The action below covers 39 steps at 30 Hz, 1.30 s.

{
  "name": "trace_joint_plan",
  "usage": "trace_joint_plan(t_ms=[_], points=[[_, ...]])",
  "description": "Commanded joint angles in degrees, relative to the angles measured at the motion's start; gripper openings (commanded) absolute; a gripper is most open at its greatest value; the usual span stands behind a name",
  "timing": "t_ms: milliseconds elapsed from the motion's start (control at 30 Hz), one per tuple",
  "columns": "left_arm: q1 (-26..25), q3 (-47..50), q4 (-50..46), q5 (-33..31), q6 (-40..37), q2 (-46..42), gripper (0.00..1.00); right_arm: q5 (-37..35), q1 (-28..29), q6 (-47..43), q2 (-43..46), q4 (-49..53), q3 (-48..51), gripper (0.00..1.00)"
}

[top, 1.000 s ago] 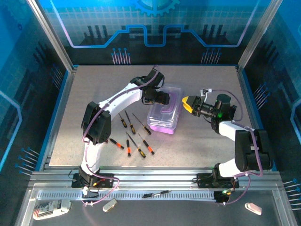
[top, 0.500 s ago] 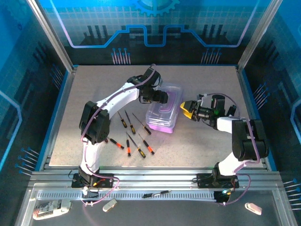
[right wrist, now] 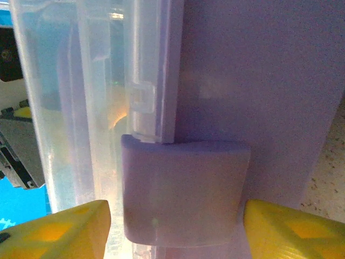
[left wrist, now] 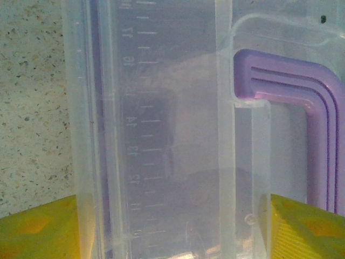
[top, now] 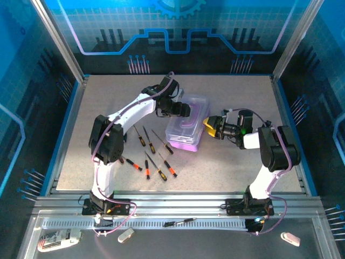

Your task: Pack the tool kit

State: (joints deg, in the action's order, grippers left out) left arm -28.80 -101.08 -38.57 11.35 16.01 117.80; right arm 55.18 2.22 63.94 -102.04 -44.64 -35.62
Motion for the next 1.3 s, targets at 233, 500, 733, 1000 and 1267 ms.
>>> trace_joint_plan(t_ms=[233, 500, 733, 1000, 1267], points=[[-0.1, 3.9, -5.3, -0.9, -1.2, 7.8, 0.58, 2.7, 2.6, 8.8, -4.6, -15.9, -0.4, 0.64], [-0.5, 1.4, -10.4, -10.4, 0.3, 10.5, 0.56, 2.8, 1.5, 24.8, -5.7, -36.7, 0.3, 0.59], [-1.4, -1.3, -16.4, -20.1, -0.5, 12.7, 0.56, 3.2, -0.8, 25.6, -0.8, -36.9, -0.1, 0.56], [-2.1, -1.8, -19.1, -25.6, -1.0, 14.4, 0.54, 2.4, -3.1, 27.2, 2.1, -37.0, -0.4, 0.51], [-2.1, -1.2, -19.0, -26.3, -1.3, 14.6, 0.53, 2.7, -6.0, 26.7, 2.8, -36.4, 1.5, 0.48]])
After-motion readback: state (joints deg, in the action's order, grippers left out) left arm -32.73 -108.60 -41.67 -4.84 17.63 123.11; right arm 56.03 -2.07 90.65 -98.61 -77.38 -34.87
